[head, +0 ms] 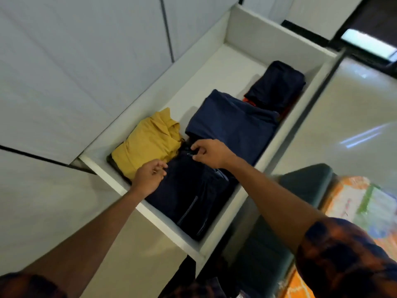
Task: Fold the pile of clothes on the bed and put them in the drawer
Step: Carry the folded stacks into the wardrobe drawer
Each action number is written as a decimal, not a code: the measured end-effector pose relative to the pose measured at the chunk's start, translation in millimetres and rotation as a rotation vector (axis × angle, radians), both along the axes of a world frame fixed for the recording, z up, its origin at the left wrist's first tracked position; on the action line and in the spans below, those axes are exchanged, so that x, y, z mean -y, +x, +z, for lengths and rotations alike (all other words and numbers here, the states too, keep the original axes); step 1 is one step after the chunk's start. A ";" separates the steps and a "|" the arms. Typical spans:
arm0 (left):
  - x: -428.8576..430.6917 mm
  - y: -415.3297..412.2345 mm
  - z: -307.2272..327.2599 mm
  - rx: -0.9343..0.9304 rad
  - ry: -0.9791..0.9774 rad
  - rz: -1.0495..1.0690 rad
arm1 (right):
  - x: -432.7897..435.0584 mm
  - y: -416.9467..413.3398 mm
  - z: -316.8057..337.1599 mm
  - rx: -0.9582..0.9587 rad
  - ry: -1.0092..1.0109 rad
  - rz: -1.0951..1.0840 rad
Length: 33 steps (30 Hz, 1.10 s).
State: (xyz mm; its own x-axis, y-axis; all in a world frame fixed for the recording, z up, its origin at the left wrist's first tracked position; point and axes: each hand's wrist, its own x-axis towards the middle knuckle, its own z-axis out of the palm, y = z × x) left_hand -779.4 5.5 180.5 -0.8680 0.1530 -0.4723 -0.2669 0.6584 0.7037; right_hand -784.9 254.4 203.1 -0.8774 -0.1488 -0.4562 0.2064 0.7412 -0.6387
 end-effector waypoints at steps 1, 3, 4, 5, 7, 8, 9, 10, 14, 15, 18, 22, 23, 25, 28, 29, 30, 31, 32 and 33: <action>-5.4 5.3 1.8 -0.001 -0.025 -0.042 | -8.7 17.5 2.9 0.007 0.026 -0.001; -34.4 30.1 11.9 -0.026 -0.042 -0.179 | -38.9 72.9 8.4 -0.039 0.119 -0.031; -44.5 37.7 15.2 -0.045 -0.042 -0.224 | -47.4 92.0 7.4 -0.092 0.180 -0.027; -60.0 48.7 19.3 -0.078 -0.039 -0.290 | -58.8 120.7 8.5 -0.151 0.246 -0.050; -91.2 77.1 24.2 -0.133 -0.035 -0.444 | -74.9 182.9 5.5 -0.223 0.359 -0.117; -105.5 90.0 26.9 -0.153 -0.024 -0.503 | -79.4 211.6 3.6 -0.222 0.394 -0.156; -119.5 102.9 29.5 -0.176 -0.008 -0.554 | -82.1 240.7 0.5 -0.204 0.417 -0.199; -132.1 115.0 32.4 -0.201 0.005 -0.584 | -81.9 267.9 -2.9 -0.157 0.424 -0.244; -177.0 165.2 39.3 -0.237 0.066 -0.684 | -71.0 378.0 -25.8 0.172 0.276 -0.523; -186.0 173.0 40.0 -0.201 0.075 -0.714 | -65.8 399.0 -32.8 0.258 0.217 -0.596; -205.8 206.2 34.4 -0.087 0.032 -0.911 | -35.2 470.1 -49.0 0.389 0.004 -0.983; -207.3 264.6 12.1 0.042 -0.080 -1.385 | 45.2 557.9 -55.4 0.401 -0.163 -1.565; -201.6 274.3 6.0 0.059 -0.118 -1.481 | 68.7 571.3 -57.7 0.380 -0.197 -1.659; -187.4 295.5 -7.6 0.079 -0.178 -1.621 | 114.6 596.6 -59.4 0.355 -0.297 -1.844; -168.7 326.3 -25.9 0.123 -0.268 -1.764 | 184.9 630.2 -64.7 0.373 -0.390 -2.023; -165.2 331.8 -28.8 0.127 -0.293 -1.769 | 202.2 637.1 -68.4 0.372 -0.412 -2.057; -159.5 344.9 -31.5 0.122 -0.314 -1.804 | 226.5 647.5 -70.0 0.396 -0.434 -2.113; -153.1 359.1 -34.1 0.114 -0.328 -1.847 | 248.9 657.8 -70.5 0.400 -0.456 -2.158; -146.4 378.3 -35.5 0.109 -0.337 -1.904 | 275.6 673.1 -76.9 0.404 -0.484 -2.203; -142.0 393.1 -35.6 0.099 -0.346 -1.941 | 294.6 682.2 -77.8 0.396 -0.505 -2.248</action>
State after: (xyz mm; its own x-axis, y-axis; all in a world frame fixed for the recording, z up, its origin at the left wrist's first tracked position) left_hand -386.3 147.5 144.8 0.3524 0.6064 -0.7128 0.8333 0.1434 0.5340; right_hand -102.7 -40.2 125.3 0.3223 0.4521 -0.8317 0.2851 -0.8842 -0.3701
